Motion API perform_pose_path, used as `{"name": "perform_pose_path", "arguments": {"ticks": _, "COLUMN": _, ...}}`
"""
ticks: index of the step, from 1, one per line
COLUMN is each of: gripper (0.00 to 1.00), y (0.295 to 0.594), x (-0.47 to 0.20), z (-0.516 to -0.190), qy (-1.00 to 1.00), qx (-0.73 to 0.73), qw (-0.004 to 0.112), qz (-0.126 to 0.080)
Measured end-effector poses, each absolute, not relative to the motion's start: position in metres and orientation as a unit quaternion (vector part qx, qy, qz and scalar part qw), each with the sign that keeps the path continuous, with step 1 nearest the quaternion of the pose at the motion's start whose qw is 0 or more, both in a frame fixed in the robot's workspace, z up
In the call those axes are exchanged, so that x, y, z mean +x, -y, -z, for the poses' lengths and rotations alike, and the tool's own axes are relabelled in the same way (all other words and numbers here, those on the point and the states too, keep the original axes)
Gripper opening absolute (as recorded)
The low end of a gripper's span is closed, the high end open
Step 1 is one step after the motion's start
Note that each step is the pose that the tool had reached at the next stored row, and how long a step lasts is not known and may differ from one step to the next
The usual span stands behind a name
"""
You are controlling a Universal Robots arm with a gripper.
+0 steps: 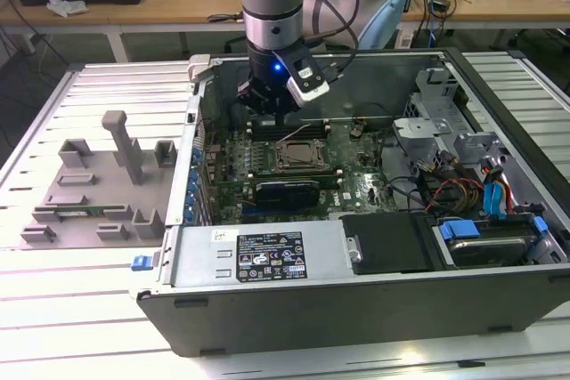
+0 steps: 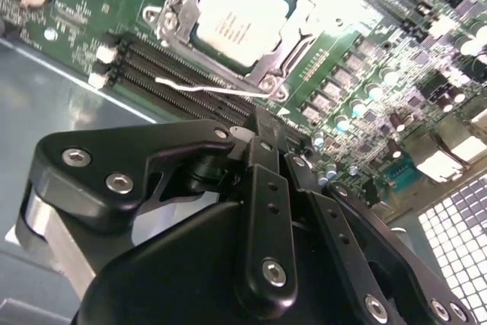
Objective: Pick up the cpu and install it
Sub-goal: 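Install the first cpu locking lever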
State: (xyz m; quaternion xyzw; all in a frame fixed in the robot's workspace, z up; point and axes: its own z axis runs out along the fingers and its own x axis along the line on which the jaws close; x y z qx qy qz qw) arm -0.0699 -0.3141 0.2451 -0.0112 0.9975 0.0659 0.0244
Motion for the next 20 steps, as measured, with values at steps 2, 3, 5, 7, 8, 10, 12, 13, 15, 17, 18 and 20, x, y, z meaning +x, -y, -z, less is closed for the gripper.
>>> {"name": "perform_pose_path", "arguments": {"ticks": 2, "gripper": 0.11, "y": 0.314, "x": -0.07, "z": -0.244, "qy": -0.998, "qx": -0.004, "qw": 0.025, "qz": -0.059}}
{"name": "perform_pose_path", "arguments": {"ticks": 3, "gripper": 0.11, "y": 0.314, "x": -0.069, "z": -0.242, "qy": -0.998, "qx": 0.006, "qw": 0.026, "qz": -0.056}}
{"name": "perform_pose_path", "arguments": {"ticks": 5, "gripper": 0.11, "y": 0.314, "x": -0.069, "z": -0.241, "qy": -0.998, "qx": 0.016, "qw": 0.026, "qz": -0.055}}
{"name": "perform_pose_path", "arguments": {"ticks": 7, "gripper": 0.11, "y": 0.314, "x": -0.069, "z": -0.239, "qy": -0.998, "qx": 0.029, "qw": 0.027, "qz": -0.053}}
{"name": "perform_pose_path", "arguments": {"ticks": 8, "gripper": 0.11, "y": 0.314, "x": -0.068, "z": -0.238, "qy": -0.998, "qx": 0.034, "qw": 0.027, "qz": -0.053}}
{"name": "perform_pose_path", "arguments": {"ticks": 10, "gripper": 0.11, "y": 0.314, "x": -0.068, "z": -0.237, "qy": -0.997, "qx": 0.042, "qw": 0.028, "qz": -0.052}}
{"name": "perform_pose_path", "arguments": {"ticks": 12, "gripper": 0.11, "y": 0.313, "x": -0.064, "z": -0.235, "qy": -0.997, "qx": 0.048, "qw": 0.028, "qz": -0.052}}
{"name": "perform_pose_path", "arguments": {"ticks": 13, "gripper": 0.11, "y": 0.312, "x": -0.062, "z": -0.235, "qy": -0.997, "qx": 0.049, "qw": 0.028, "qz": -0.051}}
{"name": "perform_pose_path", "arguments": {"ticks": 15, "gripper": 0.11, "y": 0.309, "x": -0.058, "z": -0.234, "qy": -0.997, "qx": 0.05, "qw": 0.028, "qz": -0.051}}
{"name": "perform_pose_path", "arguments": {"ticks": 17, "gripper": 0.11, "y": 0.306, "x": -0.056, "z": -0.233, "qy": -0.997, "qx": 0.051, "qw": 0.028, "qz": -0.051}}
{"name": "perform_pose_path", "arguments": {"ticks": 18, "gripper": 0.11, "y": 0.305, "x": -0.054, "z": -0.232, "qy": -0.997, "qx": 0.053, "qw": 0.028, "qz": -0.051}}
{"name": "perform_pose_path", "arguments": {"ticks": 20, "gripper": 0.11, "y": 0.305, "x": -0.052, "z": -0.23, "qy": -0.997, "qx": 0.058, "qw": 0.029, "qz": -0.051}}
